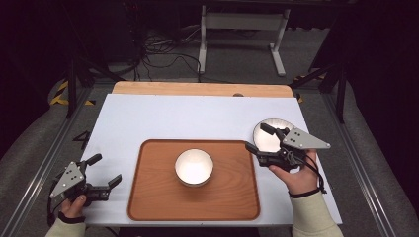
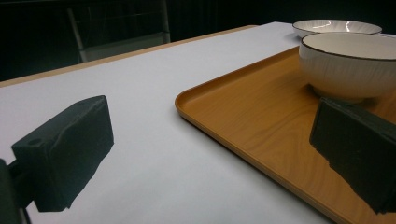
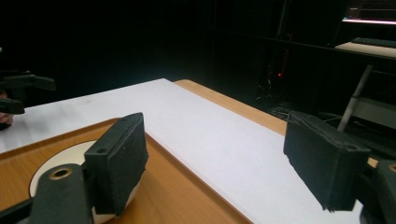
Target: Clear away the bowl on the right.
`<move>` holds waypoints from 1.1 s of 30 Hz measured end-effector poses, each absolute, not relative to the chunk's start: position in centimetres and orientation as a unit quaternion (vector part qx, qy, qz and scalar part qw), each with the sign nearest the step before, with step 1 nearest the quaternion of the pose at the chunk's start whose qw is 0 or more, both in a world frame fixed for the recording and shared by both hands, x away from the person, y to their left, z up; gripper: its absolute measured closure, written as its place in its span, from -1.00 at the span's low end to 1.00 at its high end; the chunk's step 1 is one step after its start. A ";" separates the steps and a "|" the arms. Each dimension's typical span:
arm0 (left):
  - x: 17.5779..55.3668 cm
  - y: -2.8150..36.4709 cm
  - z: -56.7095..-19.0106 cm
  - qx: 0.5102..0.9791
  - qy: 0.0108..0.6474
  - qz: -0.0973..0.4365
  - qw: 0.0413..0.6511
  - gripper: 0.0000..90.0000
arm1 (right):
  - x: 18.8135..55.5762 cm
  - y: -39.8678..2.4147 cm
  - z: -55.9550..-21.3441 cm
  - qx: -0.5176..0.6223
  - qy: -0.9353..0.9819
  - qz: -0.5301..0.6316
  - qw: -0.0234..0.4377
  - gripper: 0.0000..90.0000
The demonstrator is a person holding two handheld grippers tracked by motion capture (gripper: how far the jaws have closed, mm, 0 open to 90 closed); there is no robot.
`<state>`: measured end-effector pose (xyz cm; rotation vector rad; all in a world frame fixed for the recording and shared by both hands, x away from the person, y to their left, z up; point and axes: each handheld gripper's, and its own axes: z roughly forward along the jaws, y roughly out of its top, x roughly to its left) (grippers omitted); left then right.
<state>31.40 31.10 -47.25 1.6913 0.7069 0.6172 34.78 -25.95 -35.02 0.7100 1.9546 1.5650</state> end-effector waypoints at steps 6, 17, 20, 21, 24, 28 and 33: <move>31.4 31.1 -47.3 0.719 0.301 0.264 0.568 -0.99 | 34.5 -27.4 -35.2 0.272 0.716 0.581 0.277 -0.52; 31.4 31.1 -47.3 0.719 0.301 0.263 0.569 -0.99 | 34.4 -29.7 -37.0 0.269 0.705 0.586 0.295 -0.53; 31.4 31.1 -47.3 0.719 0.301 0.262 0.569 -0.99 | 34.3 -30.2 -37.6 0.269 0.704 0.584 0.301 -0.55; 31.4 31.1 -47.3 0.719 0.301 0.263 0.568 -0.99 | 34.3 -30.3 -37.8 0.270 0.703 0.584 0.302 -0.55; 31.4 31.1 -47.3 0.719 0.301 0.263 0.568 -0.99 | 34.2 -30.7 -38.7 0.278 0.706 0.577 0.302 -0.57; 31.4 31.1 -47.2 0.721 0.301 0.262 0.566 -0.99 | 34.2 -31.0 -39.8 0.286 0.710 0.568 0.301 -0.58; 31.4 31.1 -47.2 0.721 0.301 0.261 0.567 -0.99 | 34.0 -31.1 -40.8 0.291 0.714 0.561 0.301 -0.58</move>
